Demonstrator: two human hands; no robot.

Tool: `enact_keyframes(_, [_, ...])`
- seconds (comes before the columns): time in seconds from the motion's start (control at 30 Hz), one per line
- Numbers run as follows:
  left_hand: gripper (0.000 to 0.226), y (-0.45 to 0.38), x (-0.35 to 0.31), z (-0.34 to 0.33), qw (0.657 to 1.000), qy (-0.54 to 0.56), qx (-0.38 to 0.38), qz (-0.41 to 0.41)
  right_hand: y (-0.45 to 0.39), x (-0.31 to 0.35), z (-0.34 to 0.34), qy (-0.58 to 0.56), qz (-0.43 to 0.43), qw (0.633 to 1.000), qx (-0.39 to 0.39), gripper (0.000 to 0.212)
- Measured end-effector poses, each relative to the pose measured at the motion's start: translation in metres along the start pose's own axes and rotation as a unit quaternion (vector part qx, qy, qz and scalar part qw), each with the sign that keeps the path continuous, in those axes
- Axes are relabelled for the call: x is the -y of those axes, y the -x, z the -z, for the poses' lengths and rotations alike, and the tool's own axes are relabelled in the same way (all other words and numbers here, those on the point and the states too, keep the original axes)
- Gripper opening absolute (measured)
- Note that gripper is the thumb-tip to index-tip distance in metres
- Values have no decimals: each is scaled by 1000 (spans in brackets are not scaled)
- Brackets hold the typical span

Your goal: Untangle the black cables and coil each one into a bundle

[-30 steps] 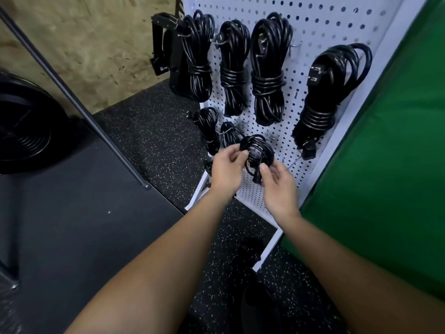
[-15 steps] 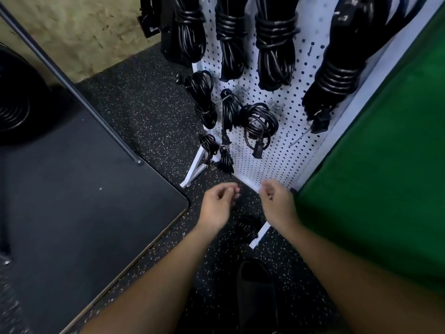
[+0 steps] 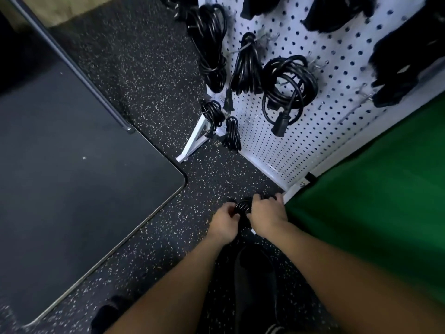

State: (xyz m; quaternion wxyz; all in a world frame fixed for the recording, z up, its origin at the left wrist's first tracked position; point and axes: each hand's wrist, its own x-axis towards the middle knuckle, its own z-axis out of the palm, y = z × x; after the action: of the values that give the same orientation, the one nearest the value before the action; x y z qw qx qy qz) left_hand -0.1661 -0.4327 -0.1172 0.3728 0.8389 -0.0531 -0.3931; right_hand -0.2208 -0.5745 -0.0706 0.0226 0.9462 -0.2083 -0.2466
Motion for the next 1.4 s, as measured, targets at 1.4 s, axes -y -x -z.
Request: enact_keyframes(1.4, [22,209,-214,111,903,83,-91,-412,209,-80,192,-703,115,669,-211,15])
